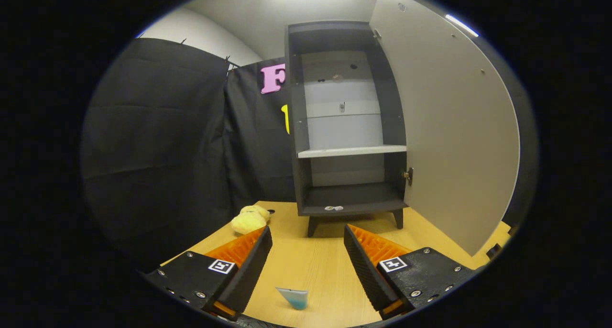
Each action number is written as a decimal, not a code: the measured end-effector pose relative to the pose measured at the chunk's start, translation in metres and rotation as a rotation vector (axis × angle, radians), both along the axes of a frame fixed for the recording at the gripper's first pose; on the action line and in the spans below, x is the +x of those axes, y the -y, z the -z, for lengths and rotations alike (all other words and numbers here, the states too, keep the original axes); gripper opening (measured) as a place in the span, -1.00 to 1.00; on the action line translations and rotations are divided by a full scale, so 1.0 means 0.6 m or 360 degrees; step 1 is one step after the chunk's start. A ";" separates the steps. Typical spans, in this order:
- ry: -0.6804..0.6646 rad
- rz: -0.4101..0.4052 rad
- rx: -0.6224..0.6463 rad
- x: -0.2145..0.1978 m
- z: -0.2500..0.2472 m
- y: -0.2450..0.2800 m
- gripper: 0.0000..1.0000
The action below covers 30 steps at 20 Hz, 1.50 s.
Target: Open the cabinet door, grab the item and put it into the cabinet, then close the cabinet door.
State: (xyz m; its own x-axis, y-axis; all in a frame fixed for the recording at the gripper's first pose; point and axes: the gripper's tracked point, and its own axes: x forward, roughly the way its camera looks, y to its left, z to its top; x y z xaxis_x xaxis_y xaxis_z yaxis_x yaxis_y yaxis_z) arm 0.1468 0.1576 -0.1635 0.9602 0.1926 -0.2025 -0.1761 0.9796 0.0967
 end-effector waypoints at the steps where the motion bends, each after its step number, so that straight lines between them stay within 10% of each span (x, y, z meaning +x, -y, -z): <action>1: -0.0040 -0.0014 -0.0003 -0.005 0.024 -0.009 0.88; 14: -0.0461 -0.0054 -0.0075 -0.032 0.237 -0.061 0.78; 19: -0.0598 0.0000 -0.0125 -0.025 0.295 -0.054 0.24; 30: -0.0512 -0.0110 -0.0150 0.011 0.193 -0.042 -0.02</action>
